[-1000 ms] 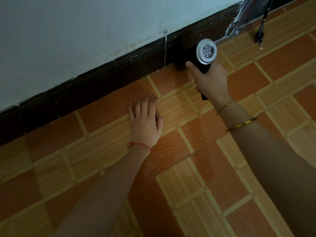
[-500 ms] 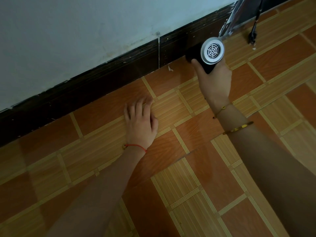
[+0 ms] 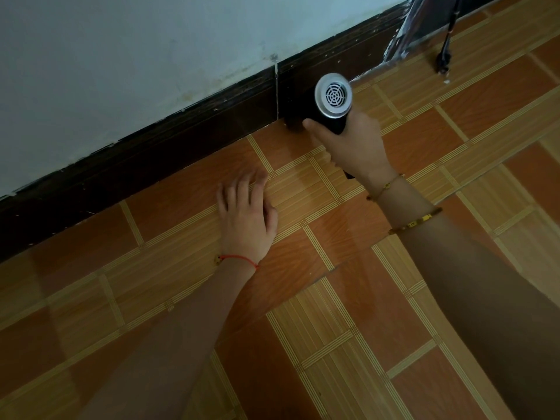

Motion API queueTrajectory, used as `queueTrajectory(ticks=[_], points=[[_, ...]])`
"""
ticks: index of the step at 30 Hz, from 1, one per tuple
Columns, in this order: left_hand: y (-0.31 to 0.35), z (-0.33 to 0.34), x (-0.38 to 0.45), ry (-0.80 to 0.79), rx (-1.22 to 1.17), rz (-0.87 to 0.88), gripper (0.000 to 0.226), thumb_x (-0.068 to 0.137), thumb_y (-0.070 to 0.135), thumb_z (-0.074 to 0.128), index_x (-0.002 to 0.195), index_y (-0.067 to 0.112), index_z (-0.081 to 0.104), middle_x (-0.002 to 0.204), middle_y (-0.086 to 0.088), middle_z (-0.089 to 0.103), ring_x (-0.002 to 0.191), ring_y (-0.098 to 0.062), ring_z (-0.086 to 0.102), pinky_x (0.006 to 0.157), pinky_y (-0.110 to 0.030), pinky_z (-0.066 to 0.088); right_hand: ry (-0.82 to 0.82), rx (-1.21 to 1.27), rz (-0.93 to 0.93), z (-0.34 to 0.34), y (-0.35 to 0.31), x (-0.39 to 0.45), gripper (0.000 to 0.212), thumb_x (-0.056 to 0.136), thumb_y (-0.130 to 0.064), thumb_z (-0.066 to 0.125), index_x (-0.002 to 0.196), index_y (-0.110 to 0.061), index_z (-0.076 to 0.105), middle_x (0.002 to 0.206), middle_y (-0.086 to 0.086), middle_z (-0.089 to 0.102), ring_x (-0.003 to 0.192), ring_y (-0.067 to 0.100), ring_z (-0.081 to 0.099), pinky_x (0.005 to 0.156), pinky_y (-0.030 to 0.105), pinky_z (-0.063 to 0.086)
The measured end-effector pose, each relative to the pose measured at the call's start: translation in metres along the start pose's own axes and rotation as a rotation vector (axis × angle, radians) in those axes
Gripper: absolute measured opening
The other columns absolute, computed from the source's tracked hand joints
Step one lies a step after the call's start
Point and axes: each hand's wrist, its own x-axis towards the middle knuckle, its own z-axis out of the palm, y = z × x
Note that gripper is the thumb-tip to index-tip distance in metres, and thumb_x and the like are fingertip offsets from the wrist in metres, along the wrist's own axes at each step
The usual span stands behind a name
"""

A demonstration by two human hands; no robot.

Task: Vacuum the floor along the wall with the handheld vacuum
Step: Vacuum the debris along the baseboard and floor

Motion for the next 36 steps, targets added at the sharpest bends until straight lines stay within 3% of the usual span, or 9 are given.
queueTrajectory(ticks=[3, 5, 10, 15, 19, 24, 28, 32, 36], points=[[0.0, 0.0, 0.0, 0.009, -0.005, -0.003, 0.051, 0.094, 0.029, 0.039, 0.142, 0.015, 0.047, 0.147, -0.009, 0.046, 0.14, -0.029, 0.038, 0.118, -0.058, 0.024, 0.038, 0.027, 0.027, -0.001, 0.0, 0.003, 0.076, 0.074, -0.071, 0.059, 0.125, -0.014, 0.059, 0.101, -0.002, 0.07, 0.091, 0.018, 0.068, 0.079, 0.037, 0.058], [0.0, 0.0, 0.0, 0.014, -0.005, -0.003, 0.05, 0.093, 0.028, 0.041, 0.141, 0.014, 0.048, 0.147, -0.009, 0.046, 0.14, -0.029, 0.037, 0.118, -0.057, 0.024, 0.04, 0.089, 0.096, -0.001, 0.0, 0.002, 0.086, 0.067, -0.08, 0.057, 0.116, -0.01, 0.062, 0.088, -0.001, 0.069, 0.08, 0.02, 0.069, 0.073, 0.039, 0.06], [0.0, 0.0, 0.001, 0.01, -0.011, -0.003, 0.051, 0.093, 0.029, 0.039, 0.141, 0.014, 0.048, 0.147, -0.01, 0.047, 0.14, -0.03, 0.038, 0.118, -0.058, 0.024, 0.171, 0.115, 0.126, -0.006, 0.002, 0.0, 0.1, 0.063, -0.091, 0.048, 0.12, -0.01, 0.058, 0.092, 0.006, 0.073, 0.078, 0.026, 0.072, 0.066, 0.035, 0.06], [0.0, 0.001, 0.0, 0.011, -0.012, 0.0, 0.051, 0.094, 0.031, 0.037, 0.14, 0.014, 0.049, 0.146, -0.01, 0.047, 0.138, -0.031, 0.039, 0.117, -0.059, 0.024, 0.152, 0.091, 0.091, -0.004, -0.006, -0.006, 0.098, 0.064, -0.088, 0.05, 0.123, -0.011, 0.056, 0.091, 0.004, 0.072, 0.076, 0.024, 0.071, 0.065, 0.036, 0.059], [-0.001, 0.002, 0.0, 0.012, -0.008, 0.001, 0.051, 0.093, 0.031, 0.038, 0.14, 0.014, 0.049, 0.146, -0.011, 0.048, 0.139, -0.03, 0.039, 0.117, -0.058, 0.024, 0.077, 0.065, 0.075, 0.002, -0.007, -0.01, 0.08, 0.072, -0.074, 0.058, 0.122, -0.012, 0.057, 0.092, 0.001, 0.071, 0.079, 0.022, 0.07, 0.067, 0.037, 0.059], [-0.001, 0.001, 0.0, -0.001, -0.005, -0.002, 0.052, 0.093, 0.031, 0.037, 0.142, 0.014, 0.047, 0.146, -0.01, 0.047, 0.14, -0.03, 0.038, 0.118, -0.058, 0.023, 0.072, -0.023, 0.029, 0.006, -0.014, -0.011, 0.084, 0.074, -0.074, 0.054, 0.134, -0.015, 0.053, 0.115, -0.002, 0.069, 0.104, 0.017, 0.066, 0.083, 0.038, 0.057], [-0.001, 0.001, 0.0, 0.012, -0.006, -0.001, 0.052, 0.093, 0.03, 0.039, 0.141, 0.014, 0.048, 0.145, -0.01, 0.048, 0.138, -0.03, 0.039, 0.117, -0.058, 0.024, 0.03, -0.029, 0.01, 0.01, -0.014, -0.011, 0.074, 0.081, -0.062, 0.063, 0.138, -0.016, 0.049, 0.12, -0.001, 0.068, 0.108, 0.018, 0.064, 0.087, 0.04, 0.055], [-0.001, 0.001, 0.0, 0.018, -0.008, 0.002, 0.052, 0.093, 0.031, 0.039, 0.141, 0.014, 0.048, 0.145, -0.011, 0.047, 0.138, -0.03, 0.039, 0.117, -0.058, 0.024, 0.114, -0.027, 0.057, 0.008, -0.014, -0.01, 0.074, 0.082, -0.061, 0.064, 0.138, -0.015, 0.047, 0.12, 0.001, 0.068, 0.109, 0.023, 0.065, 0.088, 0.043, 0.055], [-0.001, 0.001, 0.0, 0.024, -0.013, 0.001, 0.051, 0.092, 0.03, 0.04, 0.14, 0.014, 0.049, 0.144, -0.011, 0.049, 0.137, -0.03, 0.04, 0.117, -0.059, 0.025, 0.184, 0.017, 0.093, 0.005, -0.017, -0.014, 0.078, 0.081, -0.062, 0.064, 0.14, -0.014, 0.047, 0.12, -0.003, 0.068, 0.109, 0.017, 0.065, 0.088, 0.036, 0.055]])
